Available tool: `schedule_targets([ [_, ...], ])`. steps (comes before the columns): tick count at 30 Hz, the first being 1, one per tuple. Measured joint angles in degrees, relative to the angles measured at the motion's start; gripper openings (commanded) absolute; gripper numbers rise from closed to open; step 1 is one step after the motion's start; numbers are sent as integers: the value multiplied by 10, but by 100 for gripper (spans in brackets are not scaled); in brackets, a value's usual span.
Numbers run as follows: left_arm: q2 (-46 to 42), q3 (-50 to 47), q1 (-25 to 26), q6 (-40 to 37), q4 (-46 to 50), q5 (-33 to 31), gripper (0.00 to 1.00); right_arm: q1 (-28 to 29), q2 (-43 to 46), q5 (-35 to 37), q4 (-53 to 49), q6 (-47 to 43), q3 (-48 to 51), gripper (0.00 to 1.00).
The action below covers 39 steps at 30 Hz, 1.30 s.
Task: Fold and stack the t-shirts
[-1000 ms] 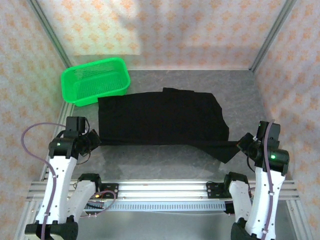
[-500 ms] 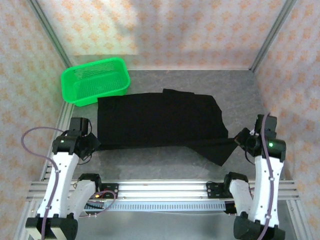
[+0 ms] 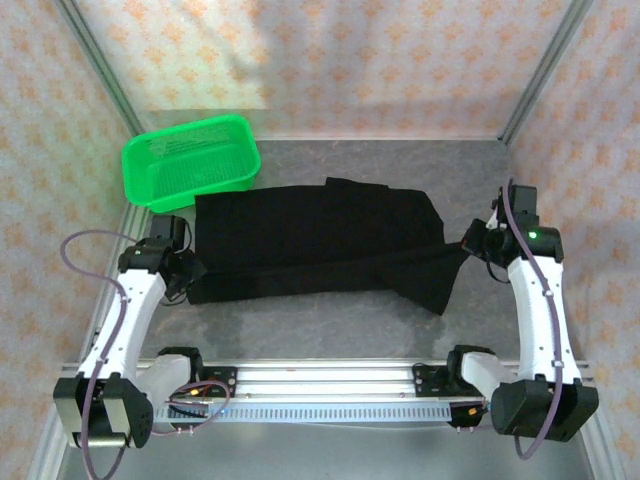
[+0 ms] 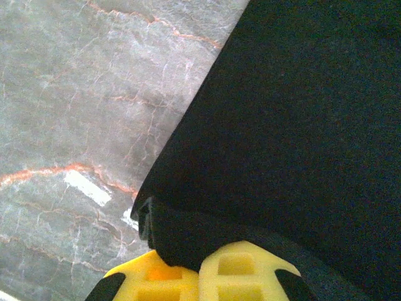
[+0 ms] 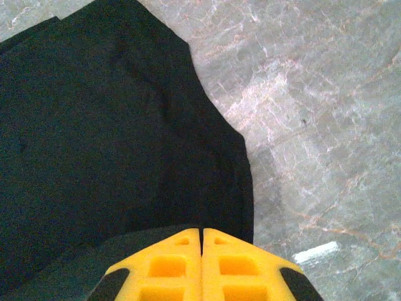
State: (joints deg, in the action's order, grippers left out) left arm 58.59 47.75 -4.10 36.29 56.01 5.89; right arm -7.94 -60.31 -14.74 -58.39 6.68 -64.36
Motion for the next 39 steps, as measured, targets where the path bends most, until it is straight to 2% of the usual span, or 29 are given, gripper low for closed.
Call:
schedule_targets([
  [21, 96, 10, -1, -58, -55, -24, 1, 113, -115, 108, 49, -72, -42, 0],
  [32, 175, 17, -2, -84, -91, -34, 3, 182, -184, 196, 82, -100, -60, 0],
  [39, 234, 42, -2, -94, -115, -34, 3, 200, -215, 243, 109, -115, -69, 0],
])
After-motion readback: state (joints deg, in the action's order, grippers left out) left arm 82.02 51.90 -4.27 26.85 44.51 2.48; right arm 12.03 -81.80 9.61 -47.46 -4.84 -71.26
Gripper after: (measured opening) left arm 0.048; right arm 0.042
